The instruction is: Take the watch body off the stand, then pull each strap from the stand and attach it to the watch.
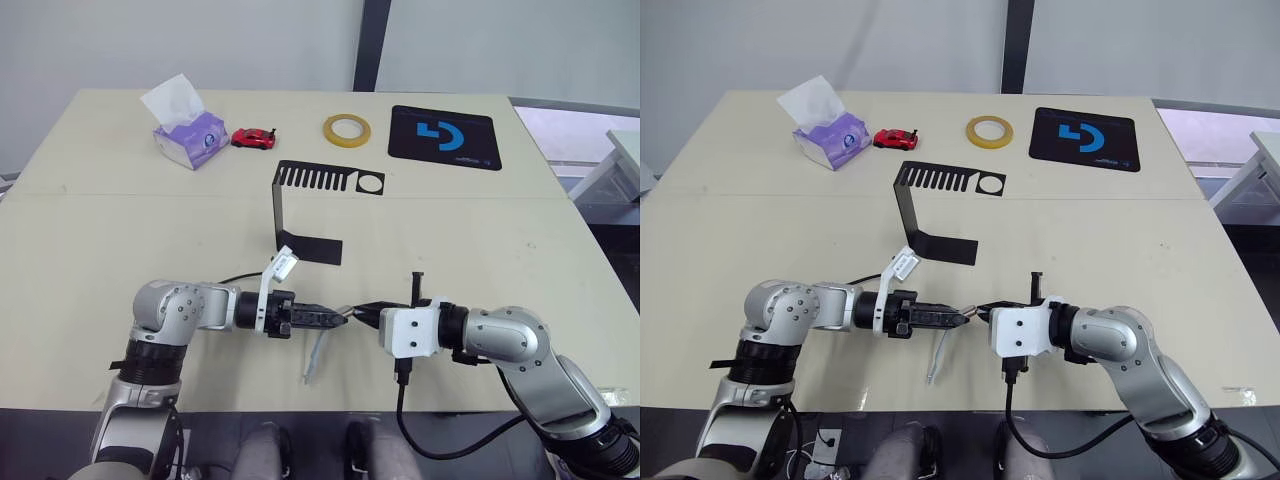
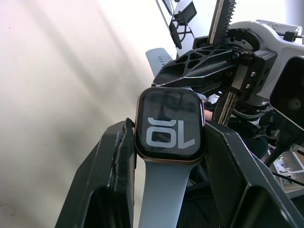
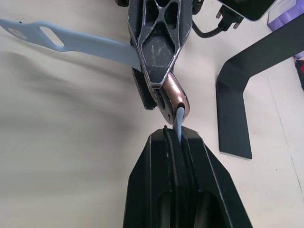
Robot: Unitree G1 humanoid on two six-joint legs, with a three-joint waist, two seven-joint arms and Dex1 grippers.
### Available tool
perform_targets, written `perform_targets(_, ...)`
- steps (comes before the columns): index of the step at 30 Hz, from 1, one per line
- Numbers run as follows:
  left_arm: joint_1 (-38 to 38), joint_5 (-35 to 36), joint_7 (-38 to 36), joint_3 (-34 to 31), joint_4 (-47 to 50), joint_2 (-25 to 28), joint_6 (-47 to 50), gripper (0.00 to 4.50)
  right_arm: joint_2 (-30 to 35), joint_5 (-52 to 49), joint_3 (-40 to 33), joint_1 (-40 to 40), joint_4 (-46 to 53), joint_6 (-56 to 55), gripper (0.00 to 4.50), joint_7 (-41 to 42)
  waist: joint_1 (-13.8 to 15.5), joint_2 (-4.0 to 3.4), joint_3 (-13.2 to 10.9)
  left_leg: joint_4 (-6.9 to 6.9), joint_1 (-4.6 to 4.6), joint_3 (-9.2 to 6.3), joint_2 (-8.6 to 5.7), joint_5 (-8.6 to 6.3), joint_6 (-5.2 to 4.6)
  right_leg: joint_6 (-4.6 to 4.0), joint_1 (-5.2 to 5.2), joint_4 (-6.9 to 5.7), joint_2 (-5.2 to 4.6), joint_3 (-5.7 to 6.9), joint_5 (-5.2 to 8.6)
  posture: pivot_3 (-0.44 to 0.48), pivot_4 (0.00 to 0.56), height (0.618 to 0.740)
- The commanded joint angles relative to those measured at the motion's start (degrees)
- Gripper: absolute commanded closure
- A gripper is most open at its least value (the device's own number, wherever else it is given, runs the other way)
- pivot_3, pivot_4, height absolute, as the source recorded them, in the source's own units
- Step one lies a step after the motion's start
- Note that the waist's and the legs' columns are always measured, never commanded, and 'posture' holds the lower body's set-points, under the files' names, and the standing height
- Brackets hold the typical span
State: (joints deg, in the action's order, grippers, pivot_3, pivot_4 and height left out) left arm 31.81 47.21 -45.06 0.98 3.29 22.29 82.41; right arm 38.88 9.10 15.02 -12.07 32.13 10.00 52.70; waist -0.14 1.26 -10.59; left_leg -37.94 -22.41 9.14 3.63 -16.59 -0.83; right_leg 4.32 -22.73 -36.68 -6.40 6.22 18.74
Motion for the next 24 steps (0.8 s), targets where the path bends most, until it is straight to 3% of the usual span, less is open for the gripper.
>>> perform_targets(1, 1.23, 3.27, -0.96, 1.24, 3.22, -2.83, 0.21, 2.80, -1.46, -1.48, 1.82, -0.68, 2.37, -1.20, 4.50, -0.17, 0.00, 0.00, 0.00, 0.00, 0.00, 0.00, 0.00, 0.00, 0.00, 0.00, 0.00, 0.00, 0.00, 0.00, 0.00, 0.000, 0.150, 0.740)
perform_targets(20, 0.11, 0.77, -1.25, 2.25, 2.06, -0.66, -2.54, 2.80, -1.15, -4.67, -0.66, 2.59, 6.59, 1.66, 4.50, 0.20, 0.02, 0.00, 0.00, 0.00, -0.01, 0.00, 0.00, 0.00, 0.00, 0.00, 0.00, 0.01, 0.00, 0.00, 0.00, 0.000, 0.150, 0.740)
perform_targets(24, 0.11, 0.98, -2.15, 2.77, 2.09, -0.16, -3.21, 2.80, -0.83, -4.77, -1.83, 3.22, 6.85, 2.38, 2.95, -0.29, -0.02, -0.01, 0.00, 0.01, 0.00, -0.01, 0.01, -0.01, 0.01, 0.00, 0.00, 0.01, 0.00, 0.00, 0.00, 0.000, 0.150, 0.740)
